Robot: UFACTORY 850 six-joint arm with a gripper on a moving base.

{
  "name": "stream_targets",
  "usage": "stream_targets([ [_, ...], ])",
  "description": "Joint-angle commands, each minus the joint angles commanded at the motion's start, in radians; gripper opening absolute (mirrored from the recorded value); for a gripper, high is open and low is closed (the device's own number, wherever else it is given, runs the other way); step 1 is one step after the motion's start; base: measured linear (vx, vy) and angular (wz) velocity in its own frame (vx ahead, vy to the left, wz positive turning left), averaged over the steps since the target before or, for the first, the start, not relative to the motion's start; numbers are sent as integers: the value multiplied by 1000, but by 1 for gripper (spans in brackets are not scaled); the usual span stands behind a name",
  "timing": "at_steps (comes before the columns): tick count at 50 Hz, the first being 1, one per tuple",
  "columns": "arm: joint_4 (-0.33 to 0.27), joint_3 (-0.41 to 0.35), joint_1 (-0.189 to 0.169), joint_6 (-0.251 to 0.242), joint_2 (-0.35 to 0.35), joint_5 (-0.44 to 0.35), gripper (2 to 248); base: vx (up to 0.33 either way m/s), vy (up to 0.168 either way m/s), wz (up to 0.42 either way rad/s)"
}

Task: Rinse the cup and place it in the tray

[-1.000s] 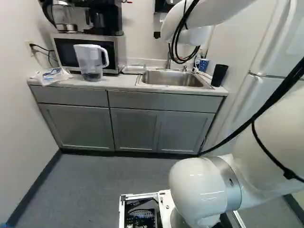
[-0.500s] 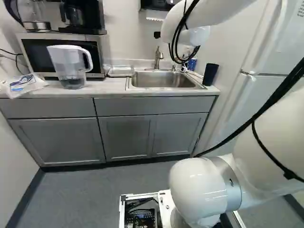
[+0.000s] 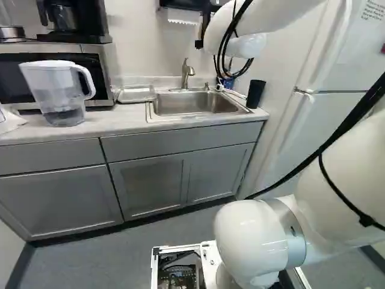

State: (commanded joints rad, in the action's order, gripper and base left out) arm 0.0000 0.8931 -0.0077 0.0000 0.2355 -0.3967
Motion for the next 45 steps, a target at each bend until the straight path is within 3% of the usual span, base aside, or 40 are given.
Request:
stream_targets([
  [12,0,0,0,0,0,0,247,87,42,-230],
  [45,0,0,0,0,0,0,247,88,68,-5],
])
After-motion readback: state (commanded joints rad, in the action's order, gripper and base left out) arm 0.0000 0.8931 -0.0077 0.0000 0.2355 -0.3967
